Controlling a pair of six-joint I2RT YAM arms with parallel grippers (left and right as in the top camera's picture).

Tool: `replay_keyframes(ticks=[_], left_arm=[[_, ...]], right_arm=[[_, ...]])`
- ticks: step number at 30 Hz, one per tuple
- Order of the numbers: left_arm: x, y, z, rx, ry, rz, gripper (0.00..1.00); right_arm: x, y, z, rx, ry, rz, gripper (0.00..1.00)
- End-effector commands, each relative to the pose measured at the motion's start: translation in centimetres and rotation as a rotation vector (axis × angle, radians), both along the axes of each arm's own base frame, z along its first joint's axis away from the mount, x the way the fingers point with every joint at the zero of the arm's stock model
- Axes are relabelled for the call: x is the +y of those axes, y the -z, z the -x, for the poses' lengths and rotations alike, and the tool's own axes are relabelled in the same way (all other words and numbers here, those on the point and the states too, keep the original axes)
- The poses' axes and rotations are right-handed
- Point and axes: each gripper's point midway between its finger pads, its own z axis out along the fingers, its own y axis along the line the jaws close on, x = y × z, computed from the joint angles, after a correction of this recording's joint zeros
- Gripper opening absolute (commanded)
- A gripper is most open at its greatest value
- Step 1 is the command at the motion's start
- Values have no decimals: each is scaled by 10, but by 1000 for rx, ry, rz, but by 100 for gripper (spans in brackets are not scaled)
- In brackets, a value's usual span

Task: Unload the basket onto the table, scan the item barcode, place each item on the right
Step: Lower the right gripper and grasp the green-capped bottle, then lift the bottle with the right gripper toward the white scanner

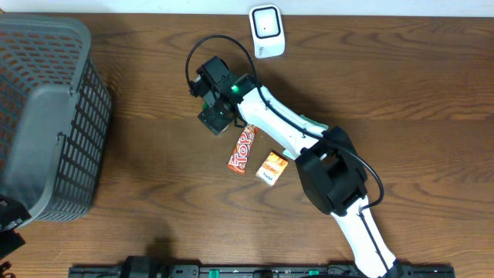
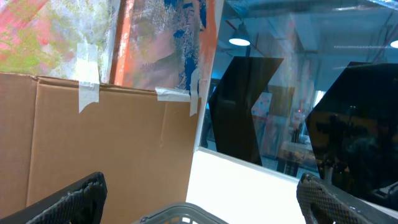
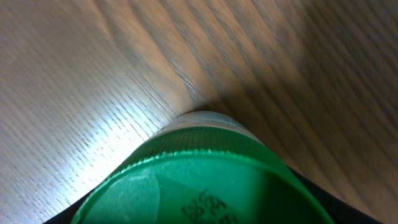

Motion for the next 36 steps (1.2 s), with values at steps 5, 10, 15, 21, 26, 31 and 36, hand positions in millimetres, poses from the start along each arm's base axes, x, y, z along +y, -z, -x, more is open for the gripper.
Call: replay_keyframes(ticks=[5, 10, 15, 21, 26, 31, 36], left_arm=[[2, 0, 5, -13, -12, 9, 98], [2, 0, 5, -12, -11, 9, 98], [2, 1, 5, -9, -12, 9, 98], [2, 1, 5, -9, -11, 9, 98], [2, 1, 5, -9, -11, 9, 98], [2, 1, 5, -9, -11, 9, 98], [2, 1, 5, -8, -12, 9, 98]], right_arm=[[-53, -15, -28, 14, 314, 46, 66], [-96, -11, -32, 95, 465, 81, 64], [-127, -7, -28, 169, 567, 125, 61], [-149, -3, -11, 248, 618, 192, 63], [-151, -3, -6, 266, 621, 206, 82], [-150, -5, -2, 295, 649, 194, 99], [-144, -15, 3, 333, 646, 170, 99]])
